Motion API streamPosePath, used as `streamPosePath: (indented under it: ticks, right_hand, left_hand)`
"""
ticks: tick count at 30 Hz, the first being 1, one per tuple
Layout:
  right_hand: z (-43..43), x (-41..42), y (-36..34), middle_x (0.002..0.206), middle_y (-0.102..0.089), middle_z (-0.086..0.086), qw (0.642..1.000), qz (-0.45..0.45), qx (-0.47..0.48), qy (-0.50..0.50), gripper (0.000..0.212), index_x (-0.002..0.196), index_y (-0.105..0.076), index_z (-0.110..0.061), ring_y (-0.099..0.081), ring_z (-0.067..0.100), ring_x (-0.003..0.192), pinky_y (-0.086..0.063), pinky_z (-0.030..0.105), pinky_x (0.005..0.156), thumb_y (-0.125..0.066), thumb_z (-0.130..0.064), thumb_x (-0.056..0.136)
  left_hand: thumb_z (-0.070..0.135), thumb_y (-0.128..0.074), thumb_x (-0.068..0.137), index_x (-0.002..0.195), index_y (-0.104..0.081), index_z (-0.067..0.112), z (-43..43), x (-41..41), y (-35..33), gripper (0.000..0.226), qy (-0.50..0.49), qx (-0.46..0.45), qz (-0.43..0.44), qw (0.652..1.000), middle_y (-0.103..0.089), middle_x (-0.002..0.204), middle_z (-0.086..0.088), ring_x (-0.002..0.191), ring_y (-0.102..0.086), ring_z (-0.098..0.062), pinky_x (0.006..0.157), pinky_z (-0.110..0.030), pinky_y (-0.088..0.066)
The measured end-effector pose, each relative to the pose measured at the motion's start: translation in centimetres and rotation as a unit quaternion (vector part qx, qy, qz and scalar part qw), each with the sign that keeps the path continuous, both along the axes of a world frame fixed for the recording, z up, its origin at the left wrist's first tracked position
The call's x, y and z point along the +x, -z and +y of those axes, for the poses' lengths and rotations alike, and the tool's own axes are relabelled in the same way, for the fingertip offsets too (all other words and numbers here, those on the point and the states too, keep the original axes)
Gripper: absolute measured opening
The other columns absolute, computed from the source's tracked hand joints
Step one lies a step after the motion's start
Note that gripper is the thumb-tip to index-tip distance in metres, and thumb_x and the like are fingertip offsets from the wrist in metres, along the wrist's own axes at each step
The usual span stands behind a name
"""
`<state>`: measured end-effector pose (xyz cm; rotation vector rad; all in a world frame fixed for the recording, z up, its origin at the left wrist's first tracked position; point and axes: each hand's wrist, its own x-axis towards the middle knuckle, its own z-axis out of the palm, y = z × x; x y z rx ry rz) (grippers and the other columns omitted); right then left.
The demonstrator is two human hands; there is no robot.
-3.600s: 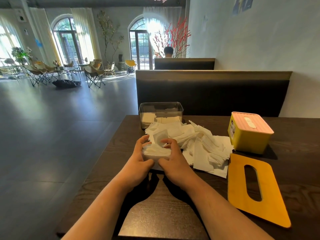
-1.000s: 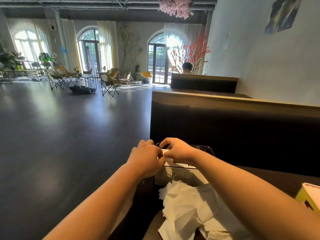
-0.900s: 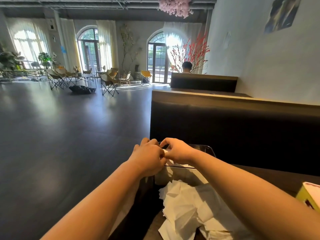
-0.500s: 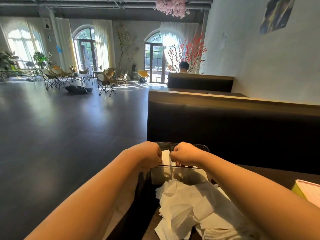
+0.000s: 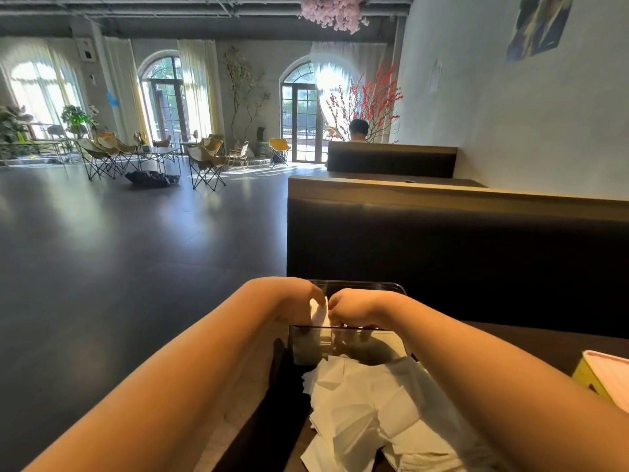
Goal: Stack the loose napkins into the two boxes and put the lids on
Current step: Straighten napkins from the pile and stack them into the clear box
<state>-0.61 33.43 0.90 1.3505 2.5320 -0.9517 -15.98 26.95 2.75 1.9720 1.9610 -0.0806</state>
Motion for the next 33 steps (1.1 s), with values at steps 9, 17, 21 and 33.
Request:
streamPosePath:
  ticks: [9, 17, 21, 33]
  right_hand:
    - [0.2, 0.6, -0.8, 0.107, -0.073, 0.008, 0.992, -0.108, -0.049, -0.037, 0.019, 0.111, -0.076, -0.011, -0.07, 0.027, 0.107, -0.058, 0.045, 0.101, -0.071, -0.024, 0.098]
    - [0.3, -0.1, -0.4, 0.103, -0.076, 0.007, 0.99, -0.107, -0.091, -0.019, 0.012, 0.099, -0.077, -0.015, -0.074, 0.028, 0.105, -0.058, 0.045, 0.101, -0.068, -0.025, 0.098]
    - [0.2, 0.1, -0.5, 0.104, -0.076, 0.008, 0.99, -0.107, -0.09, -0.028, 0.013, 0.103, -0.077, -0.013, -0.073, 0.027, 0.103, -0.059, 0.042, 0.097, -0.069, -0.022, 0.098]
    - [-2.5, 0.2, -3.2, 0.116, -0.069, 0.011, 0.991, -0.132, -0.017, -0.032, 0.028, 0.128, -0.067, -0.008, -0.069, 0.029, 0.108, -0.06, 0.043, 0.091, -0.057, -0.022, 0.105]
  left_hand:
    - [0.02, -0.073, 0.096, 0.131, -0.07, 0.016, -0.6, -0.6, -1.5, 0.035, -0.017, 0.006, 0.05, 0.999, -0.069, 0.125, -0.007, 0.11, -0.067, -0.024, 0.099, -0.035, -0.059]
    - [0.04, -0.066, 0.102, 0.13, -0.069, 0.015, -0.3, 0.5, -0.2, 0.037, -0.059, -0.048, 0.043, 0.996, -0.067, 0.104, -0.004, 0.1, -0.067, -0.024, 0.096, -0.033, -0.057]
    - [0.038, -0.065, 0.102, 0.121, -0.072, 0.014, -0.9, 0.1, -0.7, 0.031, -0.053, -0.004, 0.032, 0.998, -0.071, 0.106, -0.004, 0.095, -0.068, -0.02, 0.09, -0.03, -0.057]
    - [0.028, -0.064, 0.103, 0.126, -0.072, 0.017, -4.5, 0.1, -1.6, 0.028, -0.04, 0.106, -0.02, 0.993, -0.072, 0.114, -0.003, 0.1, -0.067, -0.018, 0.094, -0.031, -0.058]
